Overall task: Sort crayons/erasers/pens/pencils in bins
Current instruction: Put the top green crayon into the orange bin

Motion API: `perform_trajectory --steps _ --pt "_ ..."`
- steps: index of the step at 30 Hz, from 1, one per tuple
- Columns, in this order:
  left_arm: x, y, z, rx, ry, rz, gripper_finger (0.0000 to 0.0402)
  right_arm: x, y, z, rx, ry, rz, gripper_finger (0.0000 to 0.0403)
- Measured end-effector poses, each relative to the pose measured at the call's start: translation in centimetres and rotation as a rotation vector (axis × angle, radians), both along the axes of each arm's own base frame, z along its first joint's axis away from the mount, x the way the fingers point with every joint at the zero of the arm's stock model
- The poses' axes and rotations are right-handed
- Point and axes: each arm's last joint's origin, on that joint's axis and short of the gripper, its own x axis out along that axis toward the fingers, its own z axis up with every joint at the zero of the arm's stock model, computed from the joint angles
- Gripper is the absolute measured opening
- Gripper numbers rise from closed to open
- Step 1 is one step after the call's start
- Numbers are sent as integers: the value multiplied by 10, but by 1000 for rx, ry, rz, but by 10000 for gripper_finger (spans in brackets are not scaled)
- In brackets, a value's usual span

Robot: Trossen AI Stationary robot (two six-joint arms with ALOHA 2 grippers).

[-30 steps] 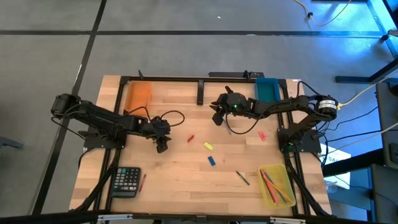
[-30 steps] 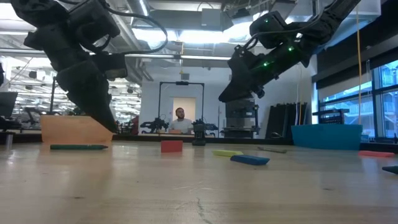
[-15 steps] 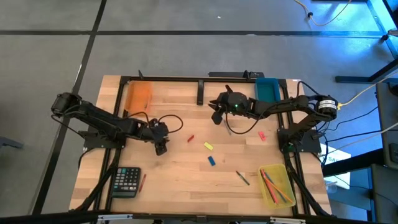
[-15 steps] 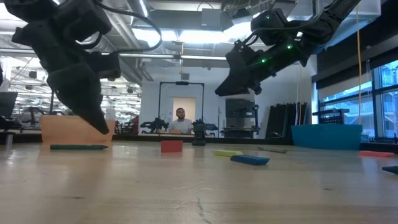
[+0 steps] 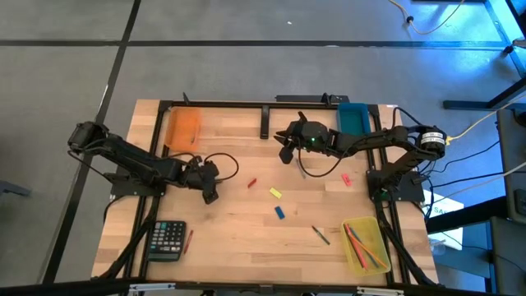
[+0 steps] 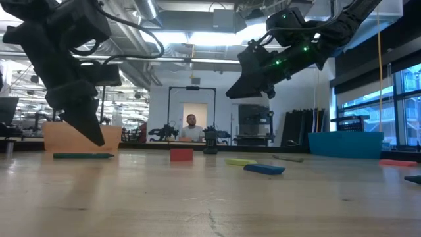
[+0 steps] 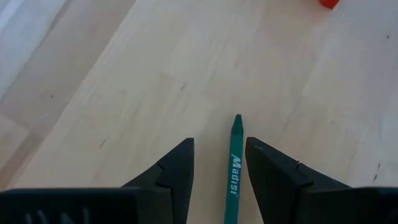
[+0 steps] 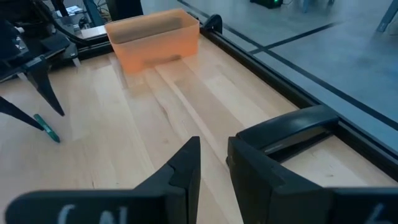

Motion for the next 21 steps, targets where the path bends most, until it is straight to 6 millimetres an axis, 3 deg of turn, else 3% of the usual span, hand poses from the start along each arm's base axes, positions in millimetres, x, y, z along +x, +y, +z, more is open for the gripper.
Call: perform_trajectory --steps 12,21 --pt "0 -2 -2 -54 26 -106 139 0 0 0 9 -3 -4 85" --pt "-12 7 -22 -56 6 -55 135 0 1 0 27 -12 -8 85"
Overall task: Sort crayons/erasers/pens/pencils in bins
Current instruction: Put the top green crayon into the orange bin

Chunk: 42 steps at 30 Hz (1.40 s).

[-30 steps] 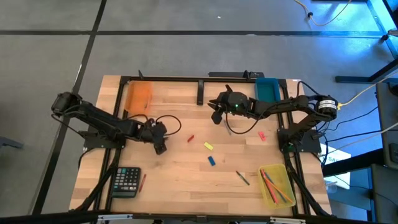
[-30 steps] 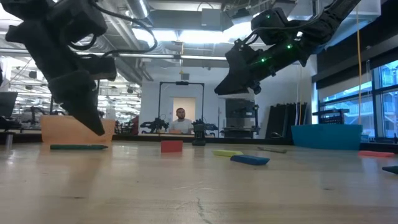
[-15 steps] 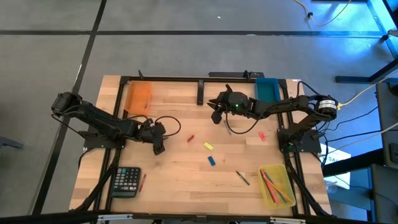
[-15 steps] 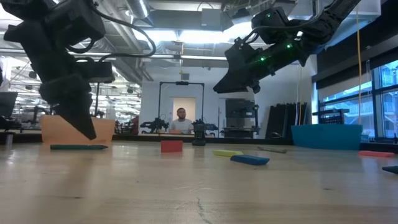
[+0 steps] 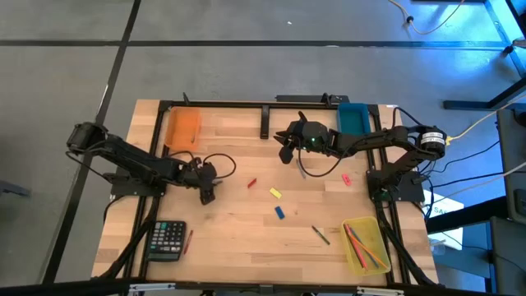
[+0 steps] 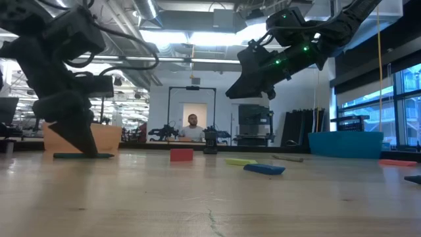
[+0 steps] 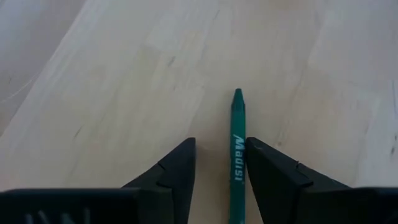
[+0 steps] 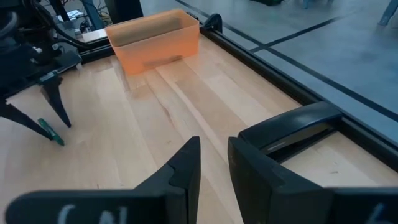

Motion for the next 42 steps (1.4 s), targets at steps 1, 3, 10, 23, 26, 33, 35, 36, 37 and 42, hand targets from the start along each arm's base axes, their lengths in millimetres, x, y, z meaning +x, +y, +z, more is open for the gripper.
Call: perform_trajectory --steps 1,3,10,23,26,33,35,36,37,42 --pt "-1 1 -2 -5 2 14 132 0 0 0 2 -1 -1 85" --pt "-3 3 -4 -9 9 27 120 0 0 0 7 -3 -3 85" --pt "-4 9 -5 -10 20 44 65 0 0 0 19 -9 -9 85" --pt "-1 15 -4 20 -21 93 16 0 0 0 13 -5 -6 85" --pt "-1 16 -4 51 -23 110 17 0 0 0 0 0 0 85" --pt "-1 19 -4 112 -42 152 17 0 0 0 -3 2 1 85" --pt "0 21 -3 117 -54 169 17 0 0 0 -4 2 1 85" --pt "0 22 -3 118 -62 178 17 0 0 0 -4 2 1 85" --pt "1 24 -2 117 -73 187 17 0 0 0 -4 2 1 85" --pt "1 32 -1 113 -82 235 17 0 0 0 -5 2 0 85"
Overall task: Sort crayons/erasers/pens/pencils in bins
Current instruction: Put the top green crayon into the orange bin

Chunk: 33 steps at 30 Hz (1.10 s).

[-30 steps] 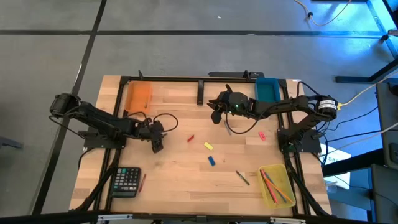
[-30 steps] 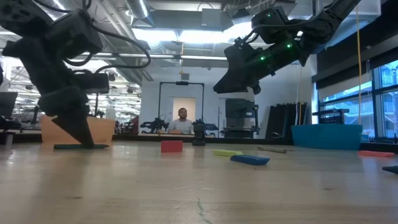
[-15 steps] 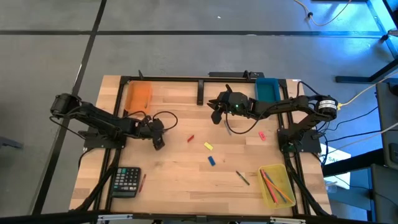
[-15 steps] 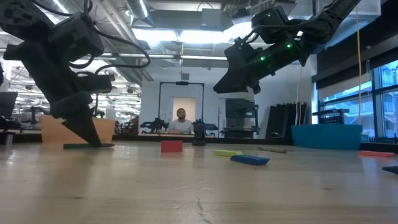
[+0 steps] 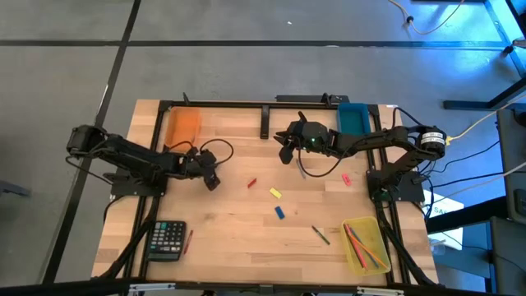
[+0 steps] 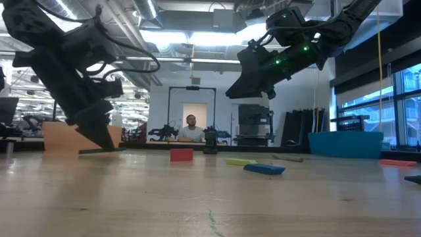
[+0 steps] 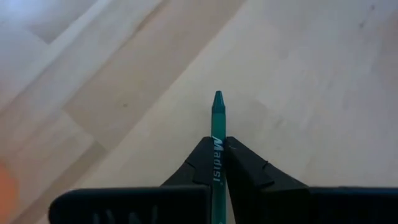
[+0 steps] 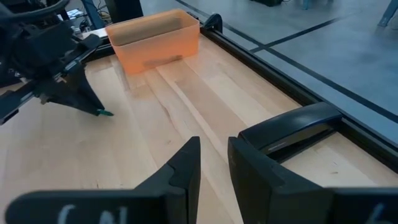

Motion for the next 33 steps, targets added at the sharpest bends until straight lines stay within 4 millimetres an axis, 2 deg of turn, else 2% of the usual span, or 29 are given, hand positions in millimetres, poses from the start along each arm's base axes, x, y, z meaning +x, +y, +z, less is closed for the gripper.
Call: perform_trajectory --steps 6,19,25,33 --pt "2 8 2 -7 4 1 17 0 0 0 -5 1 -13 85" --pt "31 22 40 27 -53 -132 17 -1 -1 -2 -28 40 -21 85" --pt "33 27 48 18 -18 -131 18 -3 -1 -5 -29 70 -31 85" --pt "30 30 47 10 14 -114 18 -3 -1 -5 -45 80 -26 85"
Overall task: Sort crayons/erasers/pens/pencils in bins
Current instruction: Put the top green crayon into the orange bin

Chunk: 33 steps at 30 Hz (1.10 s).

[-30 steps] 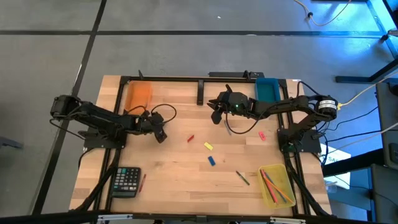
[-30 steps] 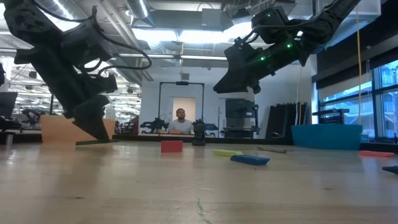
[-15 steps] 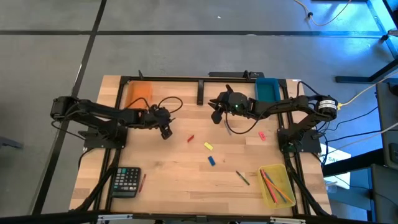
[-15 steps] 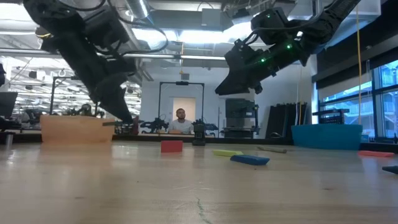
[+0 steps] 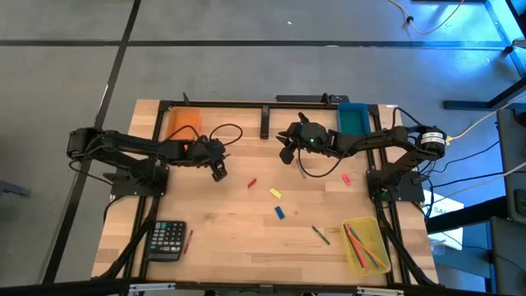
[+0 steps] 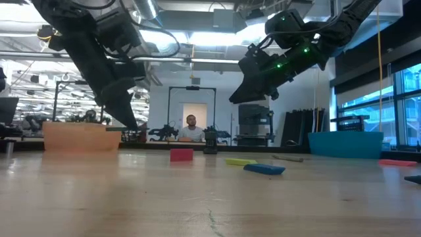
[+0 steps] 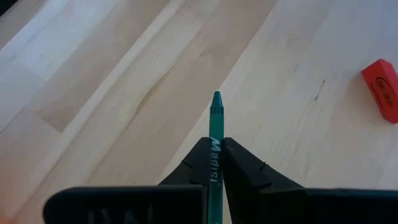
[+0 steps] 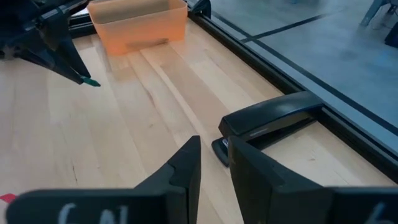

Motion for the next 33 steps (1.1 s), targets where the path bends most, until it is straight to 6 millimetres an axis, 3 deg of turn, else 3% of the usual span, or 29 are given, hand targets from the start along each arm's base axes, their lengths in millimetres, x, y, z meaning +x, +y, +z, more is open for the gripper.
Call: perform_trajectory --steps 10,18,22,28,33 --pt "-4 0 4 1 -3 4 18 0 0 0 0 0 -1 85" --pt "-23 5 29 43 -86 62 18 0 0 0 0 0 -1 85" --pt "-41 10 38 116 -60 157 18 0 0 0 3 -2 -3 85" --pt "-78 20 47 206 -10 459 18 1 2 0 -1 0 4 85" --pt "-91 28 54 265 -39 593 18 2 1 2 -21 -18 12 85"
